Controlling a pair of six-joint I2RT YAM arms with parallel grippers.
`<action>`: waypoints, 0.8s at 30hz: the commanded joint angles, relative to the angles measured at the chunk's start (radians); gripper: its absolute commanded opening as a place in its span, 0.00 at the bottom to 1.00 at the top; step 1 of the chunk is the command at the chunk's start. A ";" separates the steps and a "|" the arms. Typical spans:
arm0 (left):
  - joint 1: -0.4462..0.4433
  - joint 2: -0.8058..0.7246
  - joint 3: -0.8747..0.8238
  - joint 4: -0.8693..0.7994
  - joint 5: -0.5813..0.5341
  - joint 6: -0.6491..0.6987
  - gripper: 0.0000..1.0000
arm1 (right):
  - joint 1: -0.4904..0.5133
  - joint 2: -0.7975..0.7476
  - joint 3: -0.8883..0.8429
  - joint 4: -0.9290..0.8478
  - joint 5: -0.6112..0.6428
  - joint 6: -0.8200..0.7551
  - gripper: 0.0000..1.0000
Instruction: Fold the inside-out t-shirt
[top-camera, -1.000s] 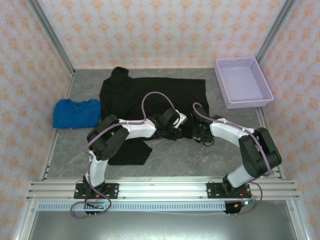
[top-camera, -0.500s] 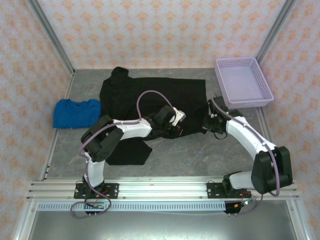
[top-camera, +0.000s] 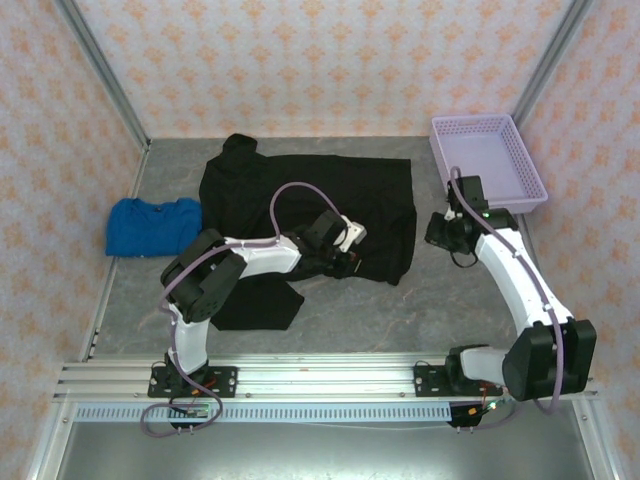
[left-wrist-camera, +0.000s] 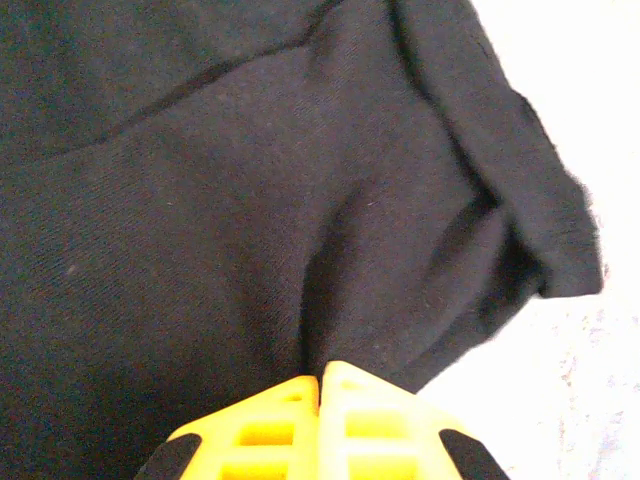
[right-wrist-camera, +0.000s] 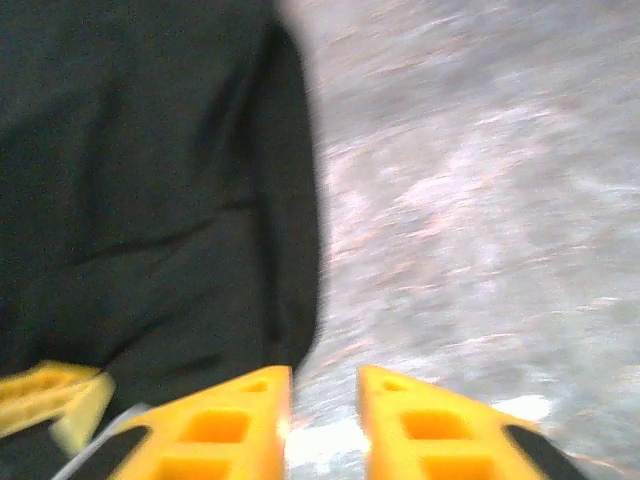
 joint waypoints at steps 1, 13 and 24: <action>0.007 -0.005 -0.011 -0.046 -0.021 -0.013 0.00 | 0.028 -0.038 -0.010 -0.086 0.259 0.038 0.33; 0.007 -0.007 0.005 -0.065 -0.020 -0.013 0.00 | 0.461 0.133 -0.219 0.250 0.159 0.251 0.48; 0.007 -0.014 -0.013 -0.055 -0.023 -0.016 0.00 | 0.533 0.322 -0.187 0.261 0.337 0.315 0.31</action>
